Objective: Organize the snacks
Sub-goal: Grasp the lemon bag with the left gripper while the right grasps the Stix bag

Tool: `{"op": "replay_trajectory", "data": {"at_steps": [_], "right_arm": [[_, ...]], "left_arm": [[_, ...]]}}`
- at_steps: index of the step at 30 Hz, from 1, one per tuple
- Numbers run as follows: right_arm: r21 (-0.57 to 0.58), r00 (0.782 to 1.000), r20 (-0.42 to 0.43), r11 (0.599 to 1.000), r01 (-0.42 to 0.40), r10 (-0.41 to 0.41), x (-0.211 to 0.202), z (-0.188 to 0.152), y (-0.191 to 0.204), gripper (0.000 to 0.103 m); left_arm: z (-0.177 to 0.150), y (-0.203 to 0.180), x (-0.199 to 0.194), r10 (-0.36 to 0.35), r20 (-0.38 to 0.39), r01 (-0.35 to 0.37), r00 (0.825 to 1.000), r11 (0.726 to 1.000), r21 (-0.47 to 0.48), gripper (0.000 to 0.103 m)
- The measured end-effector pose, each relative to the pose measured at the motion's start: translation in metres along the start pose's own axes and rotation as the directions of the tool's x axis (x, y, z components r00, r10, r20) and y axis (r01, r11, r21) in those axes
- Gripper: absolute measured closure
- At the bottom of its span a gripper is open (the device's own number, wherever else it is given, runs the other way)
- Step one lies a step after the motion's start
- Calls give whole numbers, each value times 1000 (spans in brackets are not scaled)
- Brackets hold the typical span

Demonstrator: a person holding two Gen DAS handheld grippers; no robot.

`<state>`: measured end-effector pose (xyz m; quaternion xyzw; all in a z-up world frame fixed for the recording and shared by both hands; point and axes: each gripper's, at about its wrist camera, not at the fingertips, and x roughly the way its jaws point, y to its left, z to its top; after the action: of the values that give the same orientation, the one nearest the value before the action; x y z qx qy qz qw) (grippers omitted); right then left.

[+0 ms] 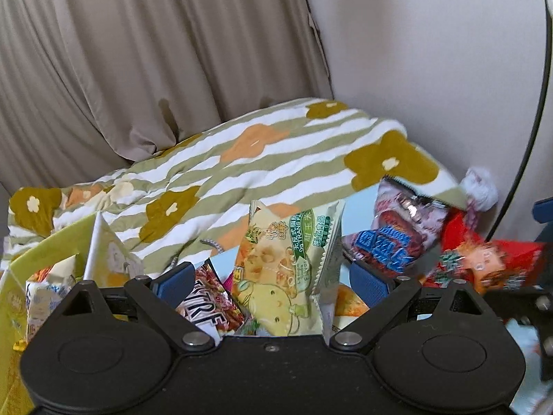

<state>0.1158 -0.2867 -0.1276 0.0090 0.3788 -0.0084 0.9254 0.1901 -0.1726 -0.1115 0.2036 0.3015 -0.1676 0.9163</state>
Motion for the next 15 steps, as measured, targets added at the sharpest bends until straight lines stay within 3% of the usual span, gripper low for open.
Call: {"op": "replay_trajectory", "data": {"at_steps": [9,11,15], "right_arm": [[-106,999,-41,994,-18,14,46,-13,-9,0],[-124,999,-43,992,-24,19,51,-16,-10,0],[-139,997,-66,989,-47,38,61,-19,-16,0]], "left_arm": [[2,-13,45,46,-52,-44,998,999,23,7],[2,-14,49,42,-64,-40,997,999,22,18],[1,-15,53,30,-80,-28,996,999,19,29]]}}
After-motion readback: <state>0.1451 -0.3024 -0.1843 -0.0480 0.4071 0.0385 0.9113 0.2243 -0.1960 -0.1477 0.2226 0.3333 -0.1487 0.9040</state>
